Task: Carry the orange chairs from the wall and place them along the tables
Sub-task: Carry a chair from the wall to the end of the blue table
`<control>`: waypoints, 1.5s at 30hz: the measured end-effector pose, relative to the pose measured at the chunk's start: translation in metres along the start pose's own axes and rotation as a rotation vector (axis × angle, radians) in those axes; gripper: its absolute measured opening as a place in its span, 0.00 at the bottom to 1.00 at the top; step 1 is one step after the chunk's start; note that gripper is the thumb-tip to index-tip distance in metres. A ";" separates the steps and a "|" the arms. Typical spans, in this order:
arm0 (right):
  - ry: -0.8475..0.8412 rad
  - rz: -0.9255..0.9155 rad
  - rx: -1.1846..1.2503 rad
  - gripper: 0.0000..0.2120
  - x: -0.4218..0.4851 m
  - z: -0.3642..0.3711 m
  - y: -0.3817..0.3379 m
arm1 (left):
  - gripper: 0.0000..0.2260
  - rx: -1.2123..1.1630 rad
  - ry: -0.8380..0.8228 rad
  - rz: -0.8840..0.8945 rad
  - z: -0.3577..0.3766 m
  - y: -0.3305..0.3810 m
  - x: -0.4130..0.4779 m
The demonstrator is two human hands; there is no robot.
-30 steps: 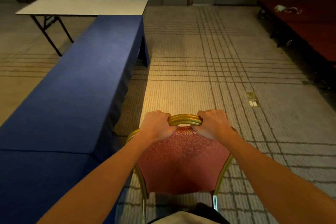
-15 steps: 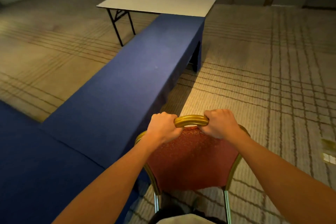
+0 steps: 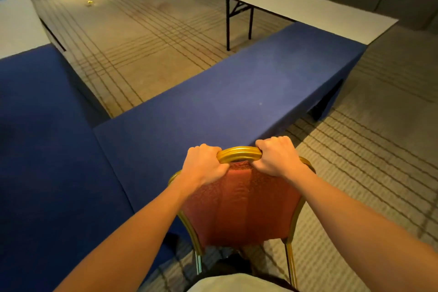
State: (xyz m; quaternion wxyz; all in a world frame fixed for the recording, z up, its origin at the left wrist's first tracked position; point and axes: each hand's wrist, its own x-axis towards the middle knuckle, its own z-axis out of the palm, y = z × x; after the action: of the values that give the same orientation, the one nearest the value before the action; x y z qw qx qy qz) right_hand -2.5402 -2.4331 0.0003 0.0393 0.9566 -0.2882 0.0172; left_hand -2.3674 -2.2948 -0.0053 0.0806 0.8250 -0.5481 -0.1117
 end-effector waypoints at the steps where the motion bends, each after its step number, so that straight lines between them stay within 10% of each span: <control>1: 0.009 -0.025 0.003 0.18 0.013 0.004 -0.001 | 0.14 0.015 0.004 -0.023 -0.002 -0.007 0.007; 20: 0.285 -0.538 0.174 0.18 0.196 0.034 -0.010 | 0.10 0.057 0.081 -0.401 -0.024 -0.067 0.064; 45: 0.008 -0.698 0.263 0.15 0.164 0.083 0.036 | 0.10 -0.114 0.156 -0.638 0.042 -0.001 0.049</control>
State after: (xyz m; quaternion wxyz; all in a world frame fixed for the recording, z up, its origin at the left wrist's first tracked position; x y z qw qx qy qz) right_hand -2.4230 -2.5606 -0.0704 -0.0793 0.9941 0.0601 0.0435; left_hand -2.3599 -2.3402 -0.0501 0.1293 0.9552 -0.2472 -0.0985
